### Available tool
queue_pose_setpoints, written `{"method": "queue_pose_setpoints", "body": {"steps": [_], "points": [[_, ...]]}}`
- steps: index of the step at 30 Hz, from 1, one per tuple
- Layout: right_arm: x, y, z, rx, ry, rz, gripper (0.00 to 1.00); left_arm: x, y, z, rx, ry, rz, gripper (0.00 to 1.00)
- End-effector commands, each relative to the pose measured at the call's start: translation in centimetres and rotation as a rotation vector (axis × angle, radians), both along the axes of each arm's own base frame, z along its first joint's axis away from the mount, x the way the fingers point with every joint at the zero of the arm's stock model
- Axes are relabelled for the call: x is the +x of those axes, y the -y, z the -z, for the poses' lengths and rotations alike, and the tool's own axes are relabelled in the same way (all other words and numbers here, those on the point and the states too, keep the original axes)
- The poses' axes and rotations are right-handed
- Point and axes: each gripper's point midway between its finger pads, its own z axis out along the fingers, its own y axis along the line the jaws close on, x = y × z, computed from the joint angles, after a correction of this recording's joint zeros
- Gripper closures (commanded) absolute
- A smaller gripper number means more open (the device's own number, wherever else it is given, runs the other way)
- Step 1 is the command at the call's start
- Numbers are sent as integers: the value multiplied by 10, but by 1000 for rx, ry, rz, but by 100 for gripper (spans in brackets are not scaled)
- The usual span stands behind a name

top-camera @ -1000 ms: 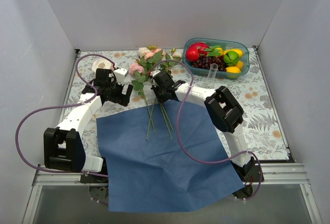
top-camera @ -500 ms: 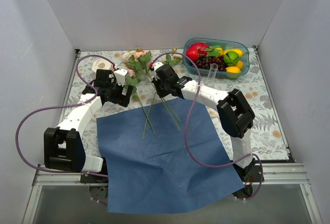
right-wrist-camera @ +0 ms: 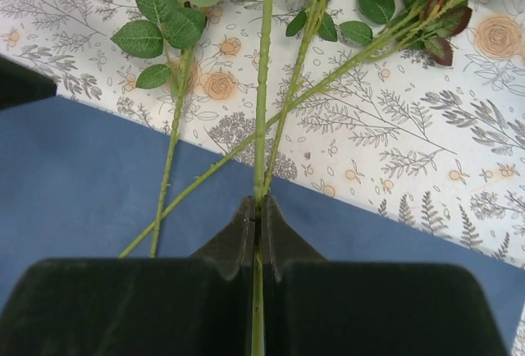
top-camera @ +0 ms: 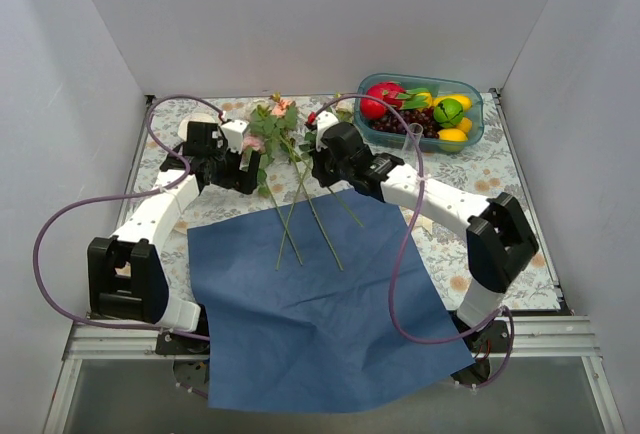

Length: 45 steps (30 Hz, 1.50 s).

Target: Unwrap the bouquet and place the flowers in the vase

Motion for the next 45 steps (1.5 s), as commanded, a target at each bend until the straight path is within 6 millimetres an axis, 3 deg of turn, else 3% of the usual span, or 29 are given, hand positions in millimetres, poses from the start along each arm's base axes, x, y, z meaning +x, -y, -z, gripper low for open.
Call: {"method": "queue_pose_setpoints", "body": {"steps": [1, 5, 9, 13, 15, 18, 19, 22, 27, 31, 35, 36, 37, 40, 45], "points": [[2, 4, -79, 169, 161, 40, 99, 15, 20, -36, -98, 56, 18, 2], [-1, 17, -125, 243, 250, 77, 99, 22, 39, -64, -185, 75, 60, 2], [-10, 30, -182, 377, 344, 108, 99, 24, 59, -76, -212, 74, 87, 2], [-19, 36, -197, 440, 351, 115, 99, 30, 80, -91, -216, 118, 104, 2], [-26, 38, -204, 489, 351, 112, 99, 32, 87, -88, -218, 107, 103, 2], [-43, 25, -201, 512, 323, 46, 99, 44, 89, -84, -211, 108, 57, 2], [-47, 24, -200, 503, 332, 51, 99, 57, 84, -84, -190, 134, 8, 2], [-65, 19, -199, 504, 341, 19, 99, 73, 86, -90, -220, 132, -46, 2], [-81, -2, -189, 506, 301, -41, 99, 76, 110, -104, -301, 109, -2, 3], [-88, -22, -172, 471, 262, -76, 99, 72, 115, -111, -299, 126, 30, 2], [-78, -11, -130, 328, 213, 0, 99, 63, 97, -89, -205, 128, 5, 2], [-76, -5, -125, 308, 216, 17, 99, 57, 89, -74, -172, 112, -7, 2], [-79, 3, -103, 253, 191, 21, 99, 58, 82, -69, -138, 127, -30, 2], [-89, 4, -85, 243, 149, -13, 99, 54, 71, -48, -68, 120, -23, 2], [-91, -18, -69, 239, 94, -83, 77, 42, 77, -41, 1, 152, 43, 5]]}}
